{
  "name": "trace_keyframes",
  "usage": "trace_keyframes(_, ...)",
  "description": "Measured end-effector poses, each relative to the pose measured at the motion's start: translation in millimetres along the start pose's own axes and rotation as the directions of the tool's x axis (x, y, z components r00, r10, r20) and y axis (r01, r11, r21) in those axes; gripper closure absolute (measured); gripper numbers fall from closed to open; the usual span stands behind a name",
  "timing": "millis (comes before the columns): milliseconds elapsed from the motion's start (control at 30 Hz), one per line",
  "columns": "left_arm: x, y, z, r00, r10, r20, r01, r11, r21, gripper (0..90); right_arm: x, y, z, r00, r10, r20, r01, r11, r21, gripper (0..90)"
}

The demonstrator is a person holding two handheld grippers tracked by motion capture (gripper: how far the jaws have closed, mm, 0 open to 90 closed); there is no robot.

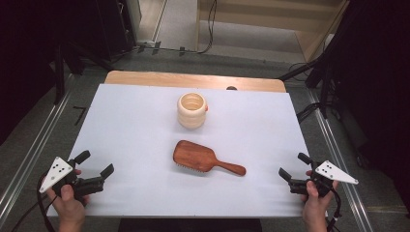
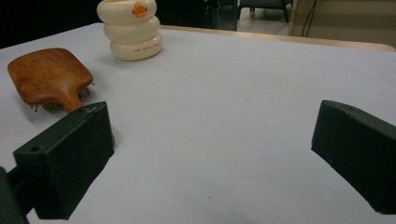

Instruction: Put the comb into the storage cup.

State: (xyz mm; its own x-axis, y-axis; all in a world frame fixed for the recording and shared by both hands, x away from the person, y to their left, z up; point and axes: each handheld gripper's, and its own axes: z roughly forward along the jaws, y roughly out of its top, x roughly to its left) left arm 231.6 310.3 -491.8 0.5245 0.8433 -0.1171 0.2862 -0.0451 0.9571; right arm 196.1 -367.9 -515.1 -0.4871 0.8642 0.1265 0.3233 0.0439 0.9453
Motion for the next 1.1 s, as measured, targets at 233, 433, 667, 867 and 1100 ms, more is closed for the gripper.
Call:
trace_keyframes(233, -1.0, -0.7, 0.0, 1.0, 0.003, -0.003, -0.003, 1.0, 0.005, 0.0, 5.8, 6.2, -3.6, 0.9998, -0.018, 0.001, 0.018, 1.0, 0.019, 0.0)
trace_keyframes(433, -1.6, -0.8, 0.8, 1.0, 0.003, -0.004, -0.003, 1.0, 0.008, 0.0, 11.7, 23.4, -2.9, 0.9987, -0.05, -0.006, 0.05, 0.996, 0.074, 0.0)
trace_keyframes(667, -2.3, -0.9, 1.4, 0.9999, 0.012, -0.004, -0.012, 0.9998, 0.016, 0.0, 20.4, 39.5, 7.6, 0.9944, -0.098, -0.04, 0.102, 0.986, 0.131, 0.0)
trace_keyframes(867, -2.9, -0.9, 1.9, 0.9999, 0.013, -0.004, -0.013, 0.9997, 0.02, 0.0, 29.0, 59.5, 18.7, 0.9876, -0.131, -0.087, 0.146, 0.969, 0.198, 0.0)
trace_keyframes(1100, -2.9, -0.9, 2.2, 0.9999, 0.017, 0.0, -0.017, 0.9995, 0.026, 0.0, 41.6, 81.1, 36.2, 0.966, -0.198, -0.166, 0.237, 0.935, 0.263, 0.0)
